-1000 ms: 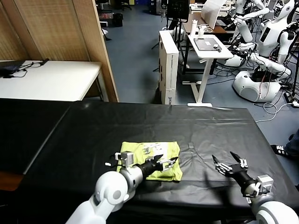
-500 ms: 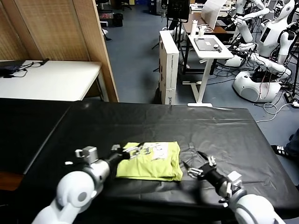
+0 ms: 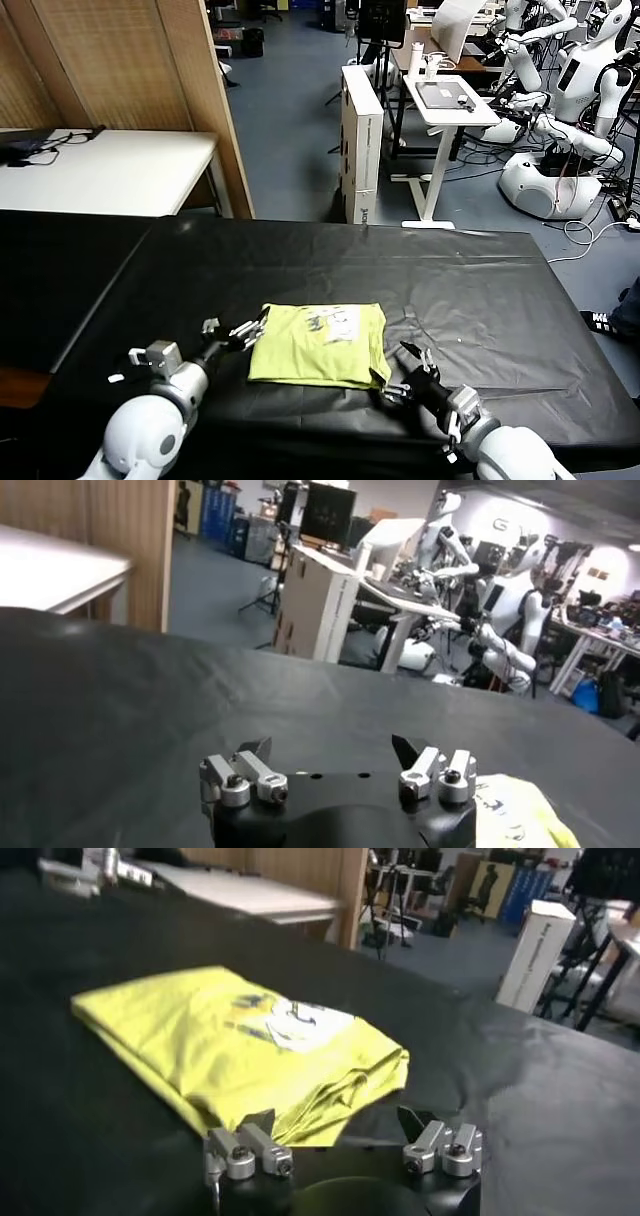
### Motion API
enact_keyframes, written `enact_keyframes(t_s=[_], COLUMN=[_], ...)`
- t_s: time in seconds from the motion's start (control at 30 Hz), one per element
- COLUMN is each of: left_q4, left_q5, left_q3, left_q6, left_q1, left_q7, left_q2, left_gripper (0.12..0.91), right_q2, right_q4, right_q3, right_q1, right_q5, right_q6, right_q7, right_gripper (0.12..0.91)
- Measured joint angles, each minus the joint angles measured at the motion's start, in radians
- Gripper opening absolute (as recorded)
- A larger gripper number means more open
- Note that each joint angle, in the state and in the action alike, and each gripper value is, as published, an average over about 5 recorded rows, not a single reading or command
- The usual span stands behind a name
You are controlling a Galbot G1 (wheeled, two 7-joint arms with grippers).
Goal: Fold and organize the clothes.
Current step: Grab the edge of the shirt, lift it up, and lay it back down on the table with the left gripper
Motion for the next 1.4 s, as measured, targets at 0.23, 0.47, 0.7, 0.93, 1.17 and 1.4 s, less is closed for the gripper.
enact_keyframes(t_s=[0.23,0.47,0.7,0.93,1.17,1.4], left_q4=[0.015,0.060,0.094,0.114,0.135,0.164], left_q5=[0.025,0.054,0.096,0.102,0.102,0.088], left_q3=[0.004,0.004,-0.005,0.000,-0.001,-0.006], left_q6=[-0.048,-0.088,-0.110,-0.114,-0.119,-0.123], left_q1=[0.018,0.021,0.039,0.056,0.060,0.056], left_q7=[0.003,0.008,0.030,0.040,0.041,0.049], left_q2=[-0.026,-0.077,-0.154,-0.216,-0.250,-0.259], left_gripper=[0.907,0.907,0.907,0.907,0.907,0.905], right_q2=[-0.001,-0.016,-0.021,-0.022,-0.022,-0.026], right_q4=[0.045,0.108,0.138,0.157,0.172,0.175], right_q3=[0.049,0.114,0.179,0.243,0.285,0.297], right_q1=[-0.029,-0.047,-0.047,-0.058,-0.078,-0.085], right_q5=[0.140,0.270,0.337,0.374,0.378,0.378], right_q6=[0.050,0.016,0.006,0.004,0.006,0.007], right_q7=[0.048,0.072,0.080,0.085,0.082,0.080], right_gripper=[0.907,0.907,0.907,0.907,0.907,0.907])
